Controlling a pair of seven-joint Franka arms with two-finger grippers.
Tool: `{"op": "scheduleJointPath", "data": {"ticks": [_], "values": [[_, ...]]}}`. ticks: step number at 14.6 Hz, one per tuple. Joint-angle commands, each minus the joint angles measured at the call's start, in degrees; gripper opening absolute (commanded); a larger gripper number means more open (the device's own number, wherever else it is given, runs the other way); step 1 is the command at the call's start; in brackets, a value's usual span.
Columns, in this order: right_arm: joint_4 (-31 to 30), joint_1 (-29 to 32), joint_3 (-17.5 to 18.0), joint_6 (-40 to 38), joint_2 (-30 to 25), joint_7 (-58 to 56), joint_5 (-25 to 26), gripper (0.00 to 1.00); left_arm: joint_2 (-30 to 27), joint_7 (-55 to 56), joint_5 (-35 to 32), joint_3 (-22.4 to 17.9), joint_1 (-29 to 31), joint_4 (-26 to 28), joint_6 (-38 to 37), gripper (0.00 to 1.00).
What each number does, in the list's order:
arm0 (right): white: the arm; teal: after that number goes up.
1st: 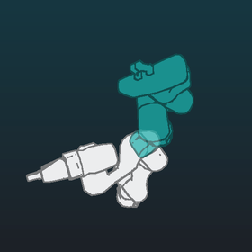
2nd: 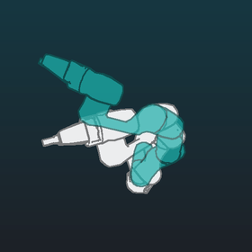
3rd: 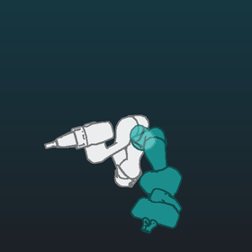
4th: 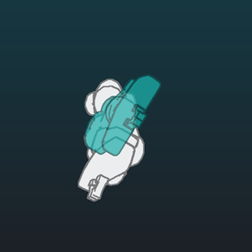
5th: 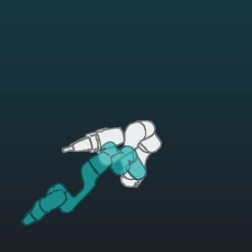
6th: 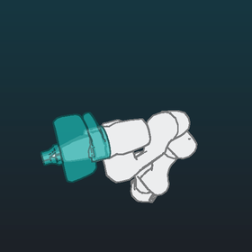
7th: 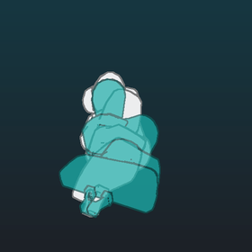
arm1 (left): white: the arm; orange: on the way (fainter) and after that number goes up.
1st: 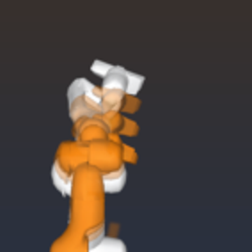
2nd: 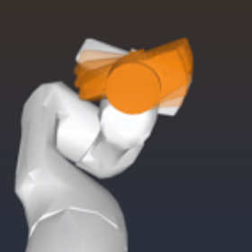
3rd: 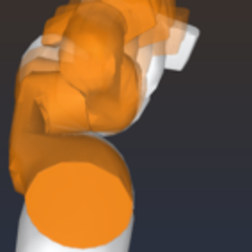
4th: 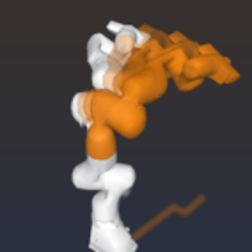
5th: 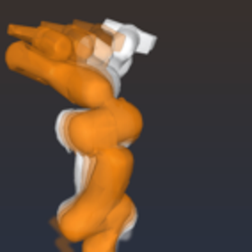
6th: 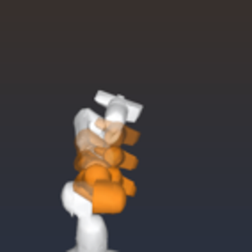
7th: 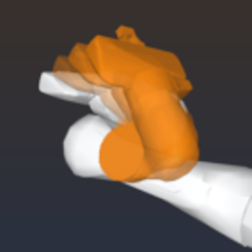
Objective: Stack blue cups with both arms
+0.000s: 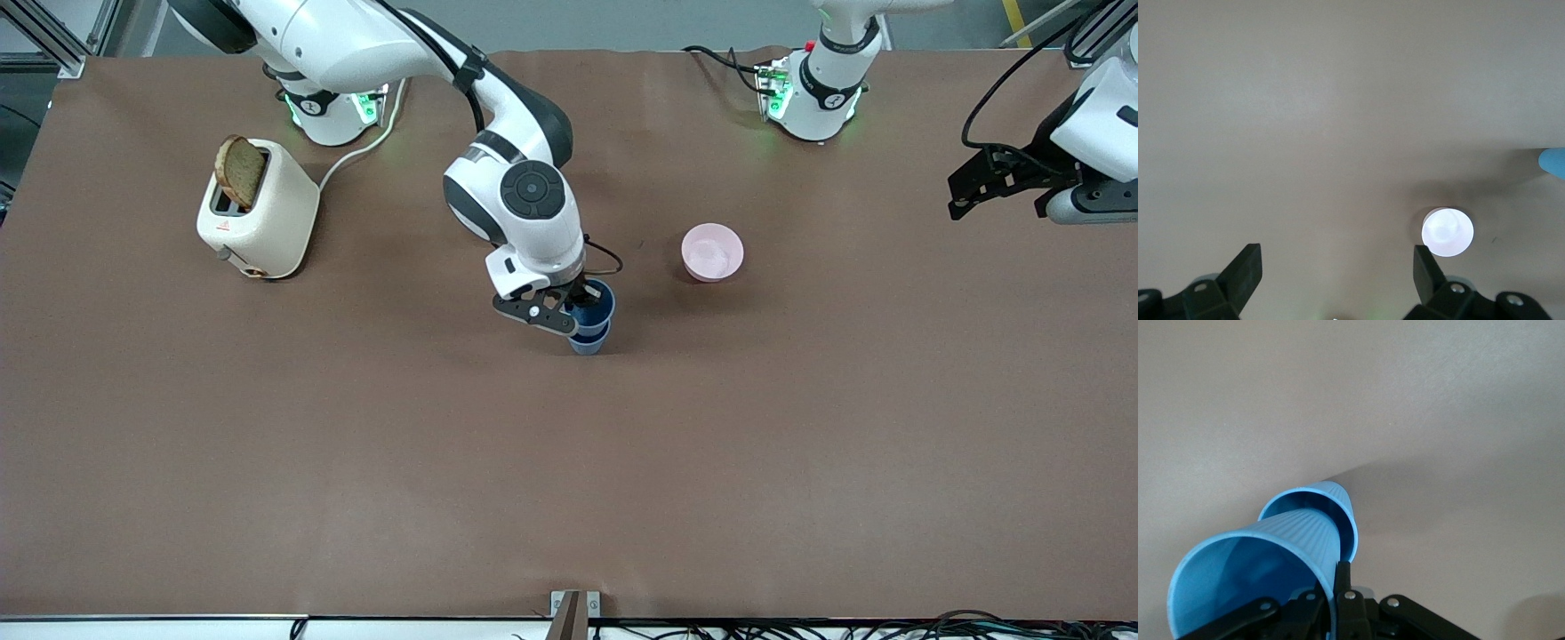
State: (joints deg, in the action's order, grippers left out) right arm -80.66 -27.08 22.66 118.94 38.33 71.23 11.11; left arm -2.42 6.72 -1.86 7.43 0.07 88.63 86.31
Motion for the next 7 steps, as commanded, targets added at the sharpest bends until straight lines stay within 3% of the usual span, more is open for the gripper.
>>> {"op": "scheduleJointPath", "data": {"ticks": [1,7], "values": [[0.8,-0.4,0.0,0.2,0.4,1.2,1.8,0.02,-1.2,-0.8,1.1,0.5,1.1,0.9,0.2,1.00],[0.5,-0.4,0.0,1.3,1.7,1.3,3.5,0.03,-1.0,-0.9,0.6,0.5,1.2,0.9,0.2,1.00]]}}
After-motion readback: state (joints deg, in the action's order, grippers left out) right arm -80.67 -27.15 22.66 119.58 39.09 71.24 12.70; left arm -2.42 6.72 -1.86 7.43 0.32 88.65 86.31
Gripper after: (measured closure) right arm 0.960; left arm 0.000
